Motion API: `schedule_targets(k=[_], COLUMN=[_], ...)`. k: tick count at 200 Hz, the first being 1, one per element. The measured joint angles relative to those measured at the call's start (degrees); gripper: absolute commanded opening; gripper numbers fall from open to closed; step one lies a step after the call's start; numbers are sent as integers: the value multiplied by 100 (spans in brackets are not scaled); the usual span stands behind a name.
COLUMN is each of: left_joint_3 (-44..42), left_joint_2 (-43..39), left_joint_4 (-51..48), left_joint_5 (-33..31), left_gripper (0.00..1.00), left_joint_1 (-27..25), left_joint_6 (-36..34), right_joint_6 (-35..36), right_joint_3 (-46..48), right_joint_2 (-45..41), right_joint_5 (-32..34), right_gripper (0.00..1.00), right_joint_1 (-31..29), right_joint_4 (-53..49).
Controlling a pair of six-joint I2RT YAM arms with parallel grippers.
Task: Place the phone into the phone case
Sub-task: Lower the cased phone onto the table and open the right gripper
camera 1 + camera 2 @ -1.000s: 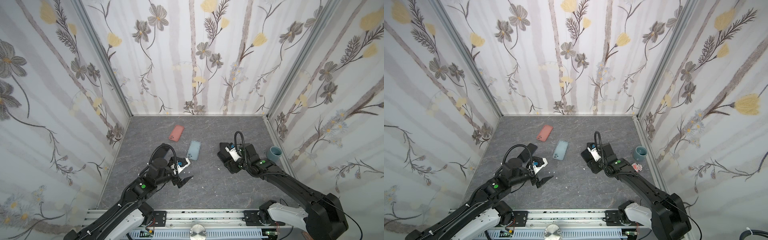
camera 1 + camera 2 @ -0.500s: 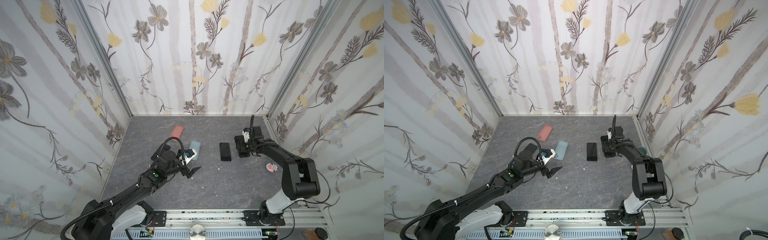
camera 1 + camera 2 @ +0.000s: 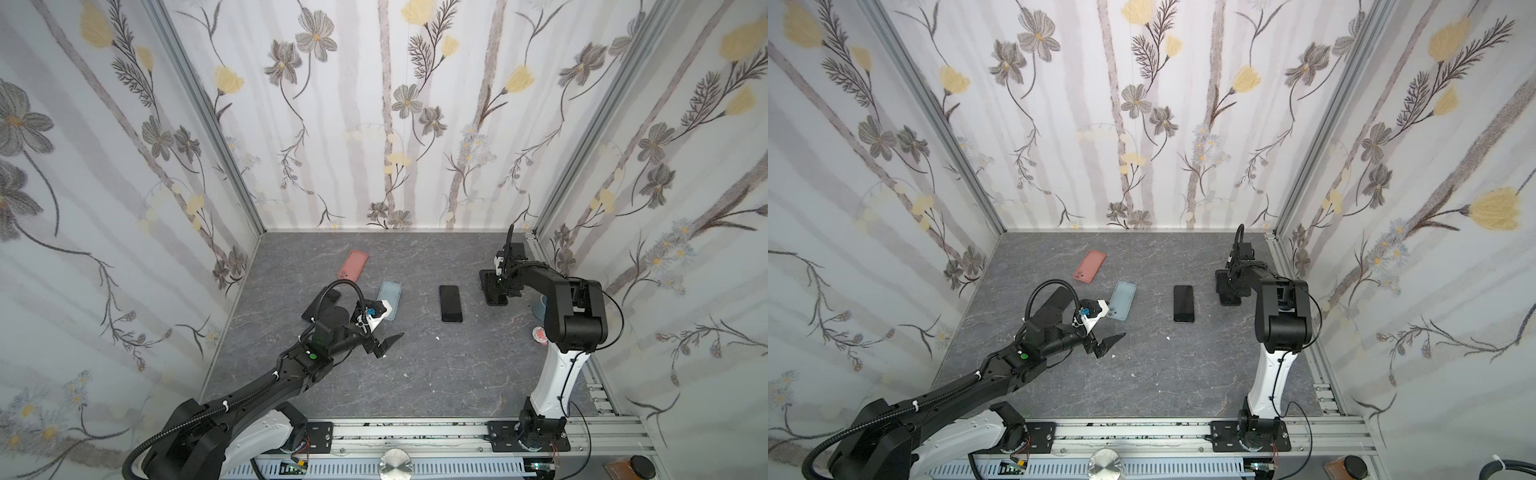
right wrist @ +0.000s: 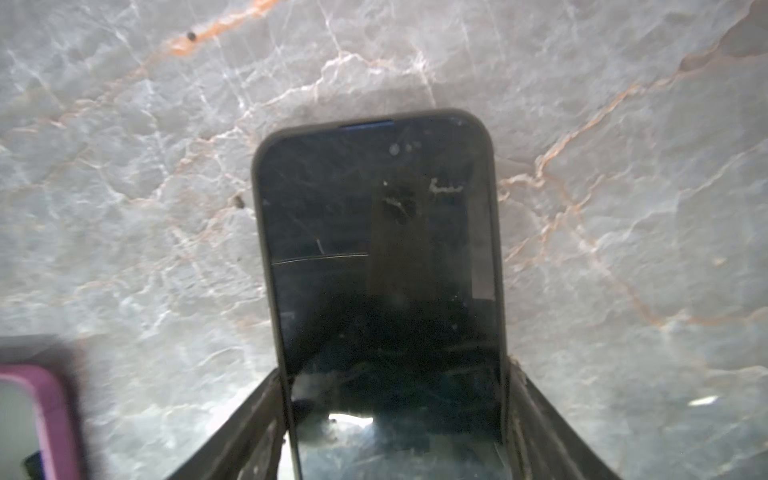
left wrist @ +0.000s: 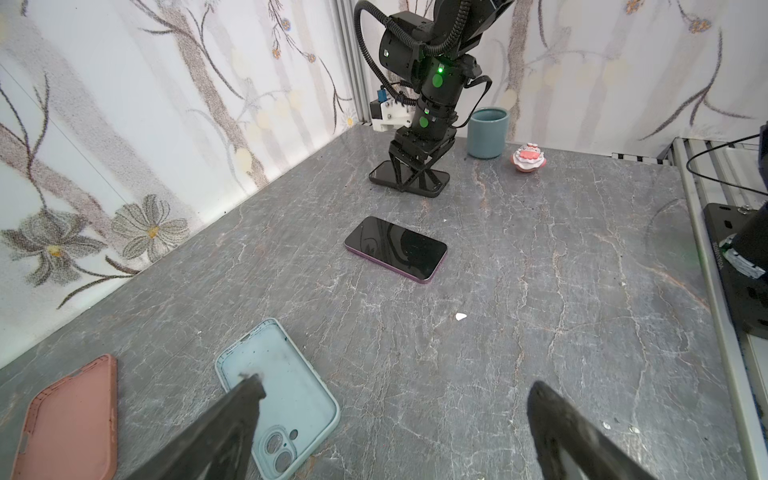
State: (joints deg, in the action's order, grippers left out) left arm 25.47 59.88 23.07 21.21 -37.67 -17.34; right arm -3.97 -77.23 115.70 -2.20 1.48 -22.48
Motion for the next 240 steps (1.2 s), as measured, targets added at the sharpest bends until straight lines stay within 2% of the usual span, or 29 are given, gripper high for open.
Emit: schedule_targets(k=[38,80,94,104,149,240], left_joint_3=[0,2,2,2,2,2], left_joint_2=[17,17,17,15,-22,-96], left_joint_4=[70,72,72,72,72,72], left_joint_5=[2,2,2,0,0,-31], left_gripper=[100,100,100,100,100,100], left_joint_1=[-9,-9,-9,-9,-9,-11], left_joint_6=[48,48,48,48,48,68], right_joint_6=[57,57,55,57,55,-9], right_joint_3=[-59,-79,-105,-133,-306,-203], right_joint_2=[87,94,94,92,-50,-1019], right_joint_5=[105,105,83,61,61,153], right_gripper=[73,81,94,98,100,98], right_joint_1=[11,17,22,28,37,-101], right_joint_4=[39,31,9,-24,-275,-321])
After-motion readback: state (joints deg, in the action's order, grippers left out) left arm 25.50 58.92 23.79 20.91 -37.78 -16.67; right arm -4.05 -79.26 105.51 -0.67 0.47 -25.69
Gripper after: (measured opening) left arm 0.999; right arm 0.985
